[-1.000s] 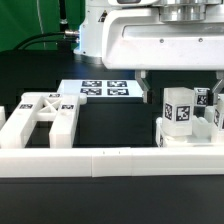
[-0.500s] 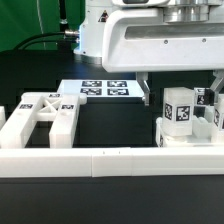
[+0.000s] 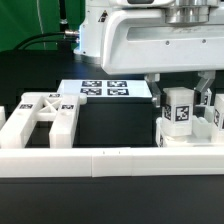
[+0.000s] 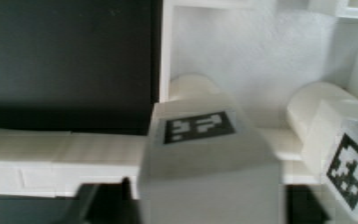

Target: Assemble chair

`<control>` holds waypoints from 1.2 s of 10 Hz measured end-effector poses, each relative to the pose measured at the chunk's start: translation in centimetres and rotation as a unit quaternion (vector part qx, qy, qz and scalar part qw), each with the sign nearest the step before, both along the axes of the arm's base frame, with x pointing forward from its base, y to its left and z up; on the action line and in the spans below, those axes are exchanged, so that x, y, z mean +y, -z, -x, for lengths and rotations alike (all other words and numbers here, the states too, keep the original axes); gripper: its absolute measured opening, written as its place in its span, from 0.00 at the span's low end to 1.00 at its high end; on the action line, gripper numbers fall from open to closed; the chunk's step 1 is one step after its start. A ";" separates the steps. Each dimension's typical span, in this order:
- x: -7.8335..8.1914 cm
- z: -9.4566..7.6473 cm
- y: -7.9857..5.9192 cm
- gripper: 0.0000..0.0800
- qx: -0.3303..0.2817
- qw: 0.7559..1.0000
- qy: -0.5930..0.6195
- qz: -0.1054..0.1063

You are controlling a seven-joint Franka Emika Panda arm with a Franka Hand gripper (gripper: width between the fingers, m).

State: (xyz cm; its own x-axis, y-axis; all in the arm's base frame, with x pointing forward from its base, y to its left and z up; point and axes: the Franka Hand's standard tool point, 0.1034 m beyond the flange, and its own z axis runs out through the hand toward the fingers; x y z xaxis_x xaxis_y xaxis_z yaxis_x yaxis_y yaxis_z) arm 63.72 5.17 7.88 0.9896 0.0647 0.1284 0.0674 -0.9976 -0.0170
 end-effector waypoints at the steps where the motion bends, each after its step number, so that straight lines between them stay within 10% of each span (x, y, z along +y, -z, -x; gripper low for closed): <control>1: 0.0 0.0 0.0 0.36 0.000 1.000 0.000 0.000; 5: -0.1 0.0 0.1 0.36 0.004 0.987 0.160 -0.022; 12: 0.3 -0.1 0.2 0.36 0.030 0.859 0.507 -0.056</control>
Offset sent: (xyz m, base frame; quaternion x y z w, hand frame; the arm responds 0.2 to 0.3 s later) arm 0.0011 -0.0040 -0.0048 -0.0120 -0.0063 0.2183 0.9758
